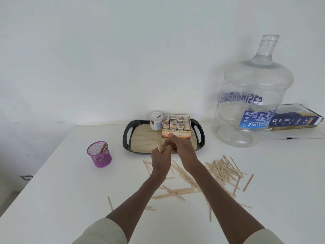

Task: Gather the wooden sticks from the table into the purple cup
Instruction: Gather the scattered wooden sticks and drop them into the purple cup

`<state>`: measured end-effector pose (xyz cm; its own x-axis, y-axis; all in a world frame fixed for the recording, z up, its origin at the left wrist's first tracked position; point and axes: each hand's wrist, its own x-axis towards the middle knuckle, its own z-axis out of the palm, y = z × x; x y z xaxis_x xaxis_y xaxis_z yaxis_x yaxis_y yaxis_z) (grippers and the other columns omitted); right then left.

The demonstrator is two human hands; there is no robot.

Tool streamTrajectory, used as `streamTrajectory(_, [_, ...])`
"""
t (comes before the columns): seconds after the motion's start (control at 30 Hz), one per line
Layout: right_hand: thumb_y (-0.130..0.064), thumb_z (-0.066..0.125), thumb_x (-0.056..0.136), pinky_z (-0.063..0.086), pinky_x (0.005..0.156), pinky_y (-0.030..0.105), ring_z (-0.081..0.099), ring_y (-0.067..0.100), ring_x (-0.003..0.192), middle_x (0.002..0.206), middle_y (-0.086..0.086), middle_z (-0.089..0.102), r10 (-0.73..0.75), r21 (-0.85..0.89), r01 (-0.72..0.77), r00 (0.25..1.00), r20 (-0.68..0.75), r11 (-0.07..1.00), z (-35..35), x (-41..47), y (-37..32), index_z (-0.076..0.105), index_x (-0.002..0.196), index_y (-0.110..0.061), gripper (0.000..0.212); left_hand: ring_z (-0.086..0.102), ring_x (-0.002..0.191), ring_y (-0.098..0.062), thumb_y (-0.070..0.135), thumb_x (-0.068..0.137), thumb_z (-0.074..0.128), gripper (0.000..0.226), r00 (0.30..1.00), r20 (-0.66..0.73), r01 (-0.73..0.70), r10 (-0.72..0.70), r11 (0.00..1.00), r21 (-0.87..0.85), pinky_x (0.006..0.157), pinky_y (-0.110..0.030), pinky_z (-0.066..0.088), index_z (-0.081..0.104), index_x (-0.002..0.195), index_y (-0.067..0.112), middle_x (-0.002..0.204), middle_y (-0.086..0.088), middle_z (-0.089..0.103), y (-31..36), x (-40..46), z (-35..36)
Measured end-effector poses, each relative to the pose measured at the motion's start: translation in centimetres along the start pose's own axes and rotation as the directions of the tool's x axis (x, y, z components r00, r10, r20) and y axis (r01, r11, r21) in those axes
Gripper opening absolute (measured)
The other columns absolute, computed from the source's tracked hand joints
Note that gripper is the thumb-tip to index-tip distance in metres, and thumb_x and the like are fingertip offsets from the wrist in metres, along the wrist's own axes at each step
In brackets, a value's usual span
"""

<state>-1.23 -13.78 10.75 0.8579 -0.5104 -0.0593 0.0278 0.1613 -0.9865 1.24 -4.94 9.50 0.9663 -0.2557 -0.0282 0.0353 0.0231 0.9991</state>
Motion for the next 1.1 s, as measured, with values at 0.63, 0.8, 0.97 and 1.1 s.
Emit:
streamTrajectory(0.63, [-0.002, 0.071, 0.078, 0.057, 0.070, 0.027, 0.067, 0.013, 0.075, 0.078, 0.005, 0.073, -0.121, -0.783, 0.476, 0.874, 0.470, 0.400, 6.6, -1.3, -3.1, 0.078, 0.083, -0.008, 0.010, 0.028, 0.044, -0.011, 0.000, 0.080, 0.050, 0.044, 0.986, -0.091, -0.093, 0.141, 0.911, 0.402, 0.045, -0.024, 0.022, 0.034, 0.048, 0.025, 0.040, 0.007, 0.037, -2.6, 1.4, -5.6])
streamTrajectory(0.8, [-0.003, 0.070, 0.078, 0.060, 0.073, 0.033, 0.070, 0.018, 0.078, 0.082, 0.006, 0.076, -0.093, -0.799, 0.457, 0.883, 0.459, 0.391, 8.9, -1.0, -2.8, 0.080, 0.083, -0.009, 0.013, 0.028, 0.050, -0.015, 0.001, 0.078, 0.047, 0.034, 0.985, -0.113, -0.067, 0.130, 0.896, 0.440, 0.049, -0.028, 0.023, 0.035, 0.051, 0.017, 0.046, 0.001, 0.042, -2.9, 2.4, -7.5])
streamTrajectory(0.97, [-0.003, 0.071, 0.072, 0.062, 0.066, 0.039, 0.070, 0.020, 0.070, 0.070, 0.009, 0.073, -0.065, -0.830, 0.394, 0.913, 0.402, 0.394, 11.1, -0.4, -1.9, 0.077, 0.070, -0.006, 0.007, 0.026, 0.049, -0.013, 0.004, 0.077, 0.049, 0.025, 0.985, -0.108, -0.070, 0.136, 0.882, 0.465, 0.046, -0.027, 0.021, 0.038, 0.055, 0.008, 0.047, -0.002, 0.043, -3.5, 3.3, -9.5])
streamTrajectory(1.1, [-0.001, 0.071, 0.076, 0.061, 0.068, 0.031, 0.070, 0.016, 0.072, 0.074, 0.007, 0.074, -0.073, -0.838, 0.340, 0.937, 0.342, 0.426, 12.5, 0.3, -1.8, 0.078, 0.076, -0.004, 0.008, 0.027, 0.043, -0.011, 0.017, 0.079, 0.059, 0.034, 0.987, -0.115, -0.044, 0.108, 0.886, 0.461, 0.044, -0.026, 0.023, 0.037, 0.054, 0.014, 0.045, 0.004, 0.042, -4.0, 4.2, -11.5])
